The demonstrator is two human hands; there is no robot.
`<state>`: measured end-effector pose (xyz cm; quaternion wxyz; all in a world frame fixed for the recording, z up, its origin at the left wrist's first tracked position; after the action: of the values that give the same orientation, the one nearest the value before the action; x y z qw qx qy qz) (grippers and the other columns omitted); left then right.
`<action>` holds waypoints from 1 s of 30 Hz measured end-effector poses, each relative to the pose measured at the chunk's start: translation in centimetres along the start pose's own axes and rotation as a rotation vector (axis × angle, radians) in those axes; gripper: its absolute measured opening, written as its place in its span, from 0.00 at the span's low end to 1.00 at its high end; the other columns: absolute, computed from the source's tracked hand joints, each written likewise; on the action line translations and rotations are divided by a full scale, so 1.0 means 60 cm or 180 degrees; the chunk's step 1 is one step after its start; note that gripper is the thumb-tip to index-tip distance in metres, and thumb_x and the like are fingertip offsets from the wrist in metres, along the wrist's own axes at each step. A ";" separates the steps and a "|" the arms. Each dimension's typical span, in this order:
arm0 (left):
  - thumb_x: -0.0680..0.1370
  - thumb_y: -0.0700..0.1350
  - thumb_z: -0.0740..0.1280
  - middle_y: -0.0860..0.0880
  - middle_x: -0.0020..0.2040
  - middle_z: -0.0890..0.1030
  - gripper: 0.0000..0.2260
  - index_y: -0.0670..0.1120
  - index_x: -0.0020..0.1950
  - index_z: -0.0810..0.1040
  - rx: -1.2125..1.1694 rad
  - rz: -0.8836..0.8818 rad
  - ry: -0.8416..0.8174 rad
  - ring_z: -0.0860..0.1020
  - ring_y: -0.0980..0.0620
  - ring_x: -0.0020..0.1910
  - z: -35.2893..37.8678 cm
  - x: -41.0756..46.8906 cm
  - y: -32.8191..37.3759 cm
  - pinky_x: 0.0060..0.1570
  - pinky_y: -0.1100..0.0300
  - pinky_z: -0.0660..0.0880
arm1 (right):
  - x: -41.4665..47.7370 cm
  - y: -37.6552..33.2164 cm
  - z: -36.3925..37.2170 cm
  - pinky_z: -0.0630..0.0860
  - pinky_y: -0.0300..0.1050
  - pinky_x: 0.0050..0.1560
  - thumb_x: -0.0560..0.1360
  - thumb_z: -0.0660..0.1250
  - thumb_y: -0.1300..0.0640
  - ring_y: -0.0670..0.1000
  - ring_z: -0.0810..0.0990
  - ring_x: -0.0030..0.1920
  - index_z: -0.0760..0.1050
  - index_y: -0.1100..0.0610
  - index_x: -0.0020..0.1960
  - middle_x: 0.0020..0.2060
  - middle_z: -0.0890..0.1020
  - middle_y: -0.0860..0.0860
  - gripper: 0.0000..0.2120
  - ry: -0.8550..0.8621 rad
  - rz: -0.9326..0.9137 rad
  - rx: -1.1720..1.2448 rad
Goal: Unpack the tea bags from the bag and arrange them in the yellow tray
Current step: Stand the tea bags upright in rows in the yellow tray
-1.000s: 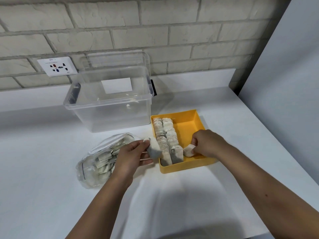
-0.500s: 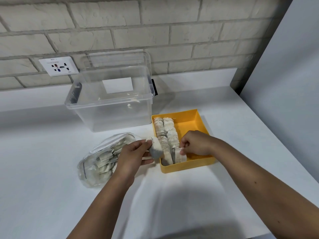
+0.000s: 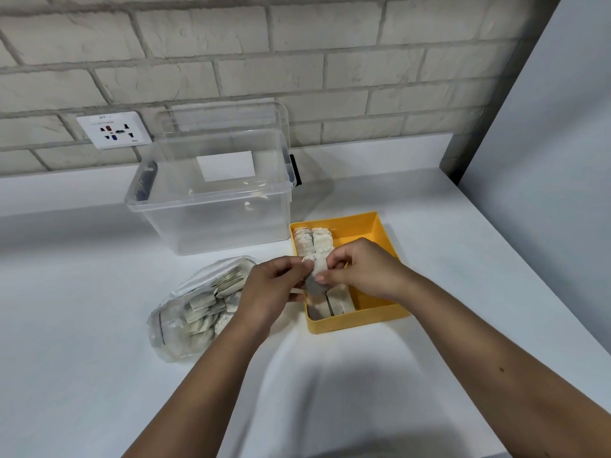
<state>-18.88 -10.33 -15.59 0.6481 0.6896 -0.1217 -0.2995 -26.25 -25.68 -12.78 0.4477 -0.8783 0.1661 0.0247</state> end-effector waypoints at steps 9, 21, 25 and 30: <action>0.77 0.42 0.72 0.49 0.41 0.83 0.08 0.47 0.55 0.84 0.1113 0.0243 0.0480 0.82 0.55 0.34 -0.038 0.005 -0.042 0.32 0.61 0.80 | -0.007 0.064 -0.019 0.69 0.43 0.39 0.69 0.76 0.46 0.47 0.72 0.33 0.83 0.58 0.39 0.31 0.80 0.52 0.14 -0.0243 0.0787 -0.0343; 0.76 0.41 0.73 0.50 0.39 0.83 0.11 0.46 0.58 0.83 0.1346 0.0108 0.0283 0.83 0.53 0.34 -0.030 0.007 -0.064 0.31 0.63 0.79 | 0.005 0.094 0.018 0.68 0.42 0.37 0.70 0.75 0.50 0.50 0.75 0.37 0.77 0.58 0.37 0.44 0.85 0.59 0.13 -0.0308 0.1257 -0.0601; 0.76 0.40 0.72 0.49 0.39 0.83 0.10 0.46 0.57 0.83 0.1308 0.0088 0.0266 0.83 0.53 0.33 -0.029 0.007 -0.064 0.31 0.63 0.79 | 0.001 0.088 0.016 0.67 0.43 0.37 0.69 0.76 0.49 0.50 0.74 0.38 0.78 0.59 0.41 0.39 0.81 0.57 0.14 -0.0343 0.1285 -0.0655; 0.77 0.44 0.72 0.50 0.40 0.84 0.08 0.48 0.56 0.84 0.1197 0.0093 0.0231 0.83 0.54 0.34 -0.032 0.002 -0.060 0.31 0.63 0.78 | -0.008 0.063 0.009 0.73 0.42 0.42 0.66 0.77 0.46 0.46 0.77 0.42 0.80 0.54 0.48 0.43 0.82 0.48 0.17 0.0081 0.1100 -0.0939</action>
<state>-18.46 -8.34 -19.16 0.5161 0.8070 -0.1620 -0.2370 -27.84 -27.20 -15.93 0.3014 -0.8930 0.3143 0.1140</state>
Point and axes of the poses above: each hand's wrist, its own x-axis towards the middle knuckle, its own z-axis out of the palm, y = z × x, the point moved 2 cm from there along x, towards the middle knuckle
